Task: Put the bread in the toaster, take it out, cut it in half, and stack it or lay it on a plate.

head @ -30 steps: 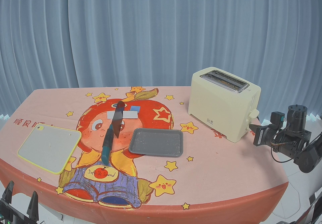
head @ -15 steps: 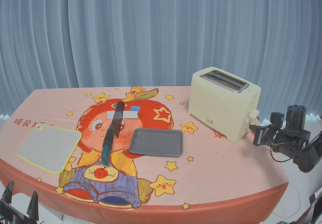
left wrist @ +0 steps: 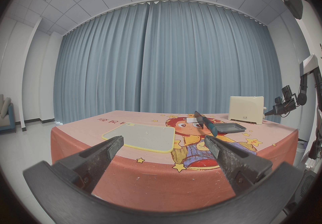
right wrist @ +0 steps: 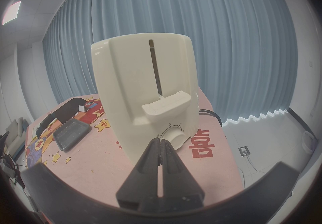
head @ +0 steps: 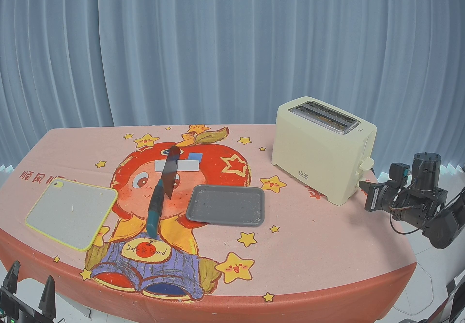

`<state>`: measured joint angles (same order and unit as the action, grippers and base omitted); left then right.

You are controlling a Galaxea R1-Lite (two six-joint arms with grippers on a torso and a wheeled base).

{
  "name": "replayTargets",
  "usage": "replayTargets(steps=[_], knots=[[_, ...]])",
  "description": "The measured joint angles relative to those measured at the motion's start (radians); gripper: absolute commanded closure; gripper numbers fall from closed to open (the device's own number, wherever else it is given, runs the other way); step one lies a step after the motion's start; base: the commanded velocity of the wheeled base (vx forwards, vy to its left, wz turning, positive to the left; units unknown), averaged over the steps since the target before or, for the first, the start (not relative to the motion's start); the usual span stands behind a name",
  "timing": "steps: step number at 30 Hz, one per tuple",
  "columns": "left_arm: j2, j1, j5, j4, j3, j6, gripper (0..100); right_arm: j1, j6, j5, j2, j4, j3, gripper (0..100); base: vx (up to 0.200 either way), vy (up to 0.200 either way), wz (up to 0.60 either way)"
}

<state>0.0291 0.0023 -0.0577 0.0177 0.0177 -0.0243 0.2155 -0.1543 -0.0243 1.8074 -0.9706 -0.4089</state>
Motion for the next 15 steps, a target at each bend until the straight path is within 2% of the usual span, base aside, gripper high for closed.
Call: replayTargets(steps=[15], knots=[[0.0,0.0,0.0,0.0,0.0,0.0,0,0.002,-0.001,-0.001,0.015,-0.01,-0.004,100,0.0,0.0,0.0]])
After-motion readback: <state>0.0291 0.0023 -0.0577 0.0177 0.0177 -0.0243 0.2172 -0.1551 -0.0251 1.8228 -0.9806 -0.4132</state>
